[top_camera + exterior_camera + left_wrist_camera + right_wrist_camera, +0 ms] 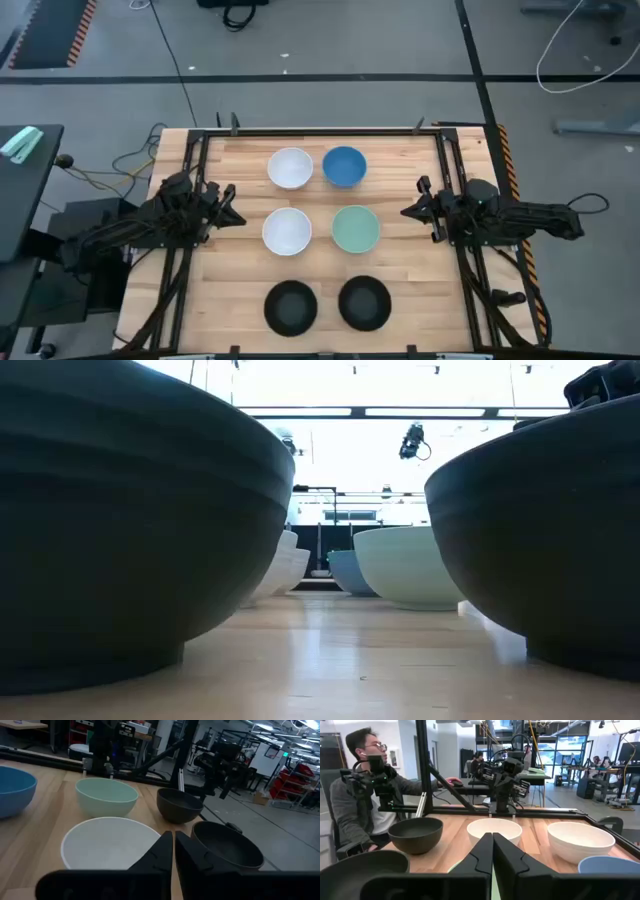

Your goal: Nest bowls inside each other

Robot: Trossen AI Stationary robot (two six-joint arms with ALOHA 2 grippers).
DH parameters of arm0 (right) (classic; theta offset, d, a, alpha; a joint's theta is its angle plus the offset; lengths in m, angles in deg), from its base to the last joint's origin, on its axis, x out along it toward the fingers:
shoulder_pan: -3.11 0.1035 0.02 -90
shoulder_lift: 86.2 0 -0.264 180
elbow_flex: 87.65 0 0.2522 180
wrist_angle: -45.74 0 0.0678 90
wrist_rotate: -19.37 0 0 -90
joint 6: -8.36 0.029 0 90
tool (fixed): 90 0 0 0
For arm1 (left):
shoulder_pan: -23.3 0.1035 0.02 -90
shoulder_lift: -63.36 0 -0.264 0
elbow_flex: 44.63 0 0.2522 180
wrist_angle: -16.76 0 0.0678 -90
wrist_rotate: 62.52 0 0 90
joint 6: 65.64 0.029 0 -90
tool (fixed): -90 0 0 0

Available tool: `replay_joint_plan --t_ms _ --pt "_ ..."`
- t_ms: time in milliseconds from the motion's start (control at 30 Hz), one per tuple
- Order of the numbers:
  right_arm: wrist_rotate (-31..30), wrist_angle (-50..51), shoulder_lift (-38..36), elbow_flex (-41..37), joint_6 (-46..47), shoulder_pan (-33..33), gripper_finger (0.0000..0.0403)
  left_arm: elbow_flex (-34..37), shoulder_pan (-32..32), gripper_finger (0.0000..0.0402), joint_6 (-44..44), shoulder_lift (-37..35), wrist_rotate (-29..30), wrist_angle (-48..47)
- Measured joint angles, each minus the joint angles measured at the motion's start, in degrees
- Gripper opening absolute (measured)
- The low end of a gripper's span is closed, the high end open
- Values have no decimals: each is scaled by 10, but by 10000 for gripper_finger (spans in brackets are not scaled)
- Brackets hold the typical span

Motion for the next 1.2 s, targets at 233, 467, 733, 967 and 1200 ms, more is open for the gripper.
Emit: replay_joint_plan --t_ms 233,467,733,967,1200 --pt "0 0 0 0 0 0 18 0 0 31 0 0 0 0" --pt "0 0 0 0 0 0 18 0 0 35 0 0 0 0" --pt "0 0 0 0 0 0 18 0 0 25 0 0 0 0" --pt "0 0 0 0 0 0 18 0 0 33 0 0 0 0" --pt "0 0 0 0 0 0 18 0 0 32 0 0 0 0"
